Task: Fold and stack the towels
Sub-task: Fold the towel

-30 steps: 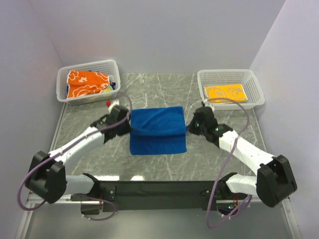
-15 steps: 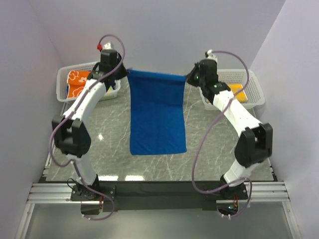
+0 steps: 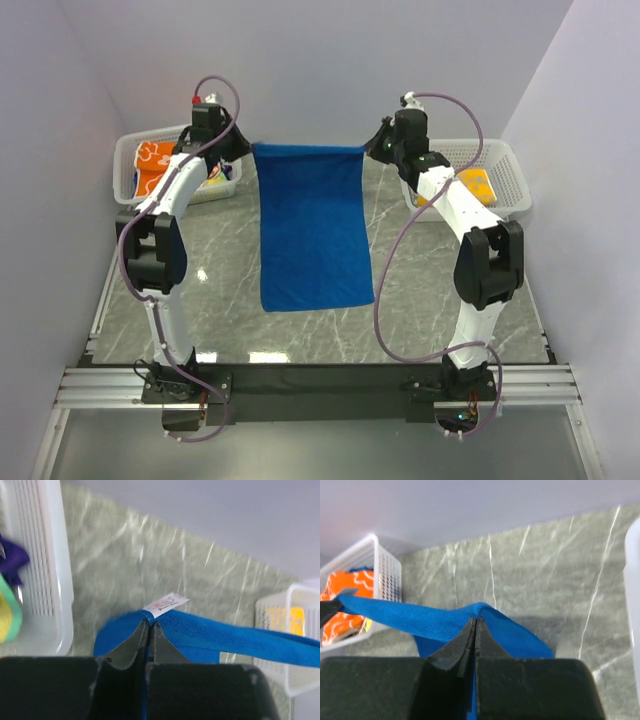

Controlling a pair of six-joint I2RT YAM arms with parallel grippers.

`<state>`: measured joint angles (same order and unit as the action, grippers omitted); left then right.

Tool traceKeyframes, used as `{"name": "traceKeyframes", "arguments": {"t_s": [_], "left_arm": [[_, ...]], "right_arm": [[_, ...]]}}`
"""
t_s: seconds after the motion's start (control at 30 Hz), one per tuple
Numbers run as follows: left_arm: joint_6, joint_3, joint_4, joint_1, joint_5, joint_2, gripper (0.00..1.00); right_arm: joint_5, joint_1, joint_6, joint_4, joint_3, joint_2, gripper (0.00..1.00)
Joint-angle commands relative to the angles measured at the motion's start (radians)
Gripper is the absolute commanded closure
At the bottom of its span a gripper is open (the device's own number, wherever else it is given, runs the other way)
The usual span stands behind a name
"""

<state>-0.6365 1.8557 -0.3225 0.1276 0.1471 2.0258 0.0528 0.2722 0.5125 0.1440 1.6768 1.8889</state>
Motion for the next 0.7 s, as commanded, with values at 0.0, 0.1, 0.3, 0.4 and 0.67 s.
{"name": "traceKeyframes", "arguments": {"t_s": [0.0, 0.1, 0.3, 0.4, 0.67], "left_arm": [[0.003, -0.094, 0.028, -0.003, 0.08, -0.078, 0.99], [-0.015, -0.194, 0.01, -0.003, 0.112, -0.124, 0.99], [-0.049, -0.41, -0.032, -0.003, 0.15, -0.251, 0.99], [-0.054, -0.532, -0.032, -0.003, 0.167, -0.332, 0.99], [-0.075, -0.895, 0.01, 0.07, 0.161, -0.567, 0.99]], "right_arm": [[0.036, -0.011, 0.02, -0.021, -0.089, -0.063, 1.0], [0.059, -0.011, 0.05, -0.012, -0.178, -0.105, 1.0], [0.113, -0.01, 0.098, 0.019, -0.368, -0.22, 1.0], [0.122, -0.004, 0.112, 0.043, -0.46, -0.29, 1.0], [0.142, 0.021, 0.109, 0.045, -0.725, -0.479, 1.0]]}}
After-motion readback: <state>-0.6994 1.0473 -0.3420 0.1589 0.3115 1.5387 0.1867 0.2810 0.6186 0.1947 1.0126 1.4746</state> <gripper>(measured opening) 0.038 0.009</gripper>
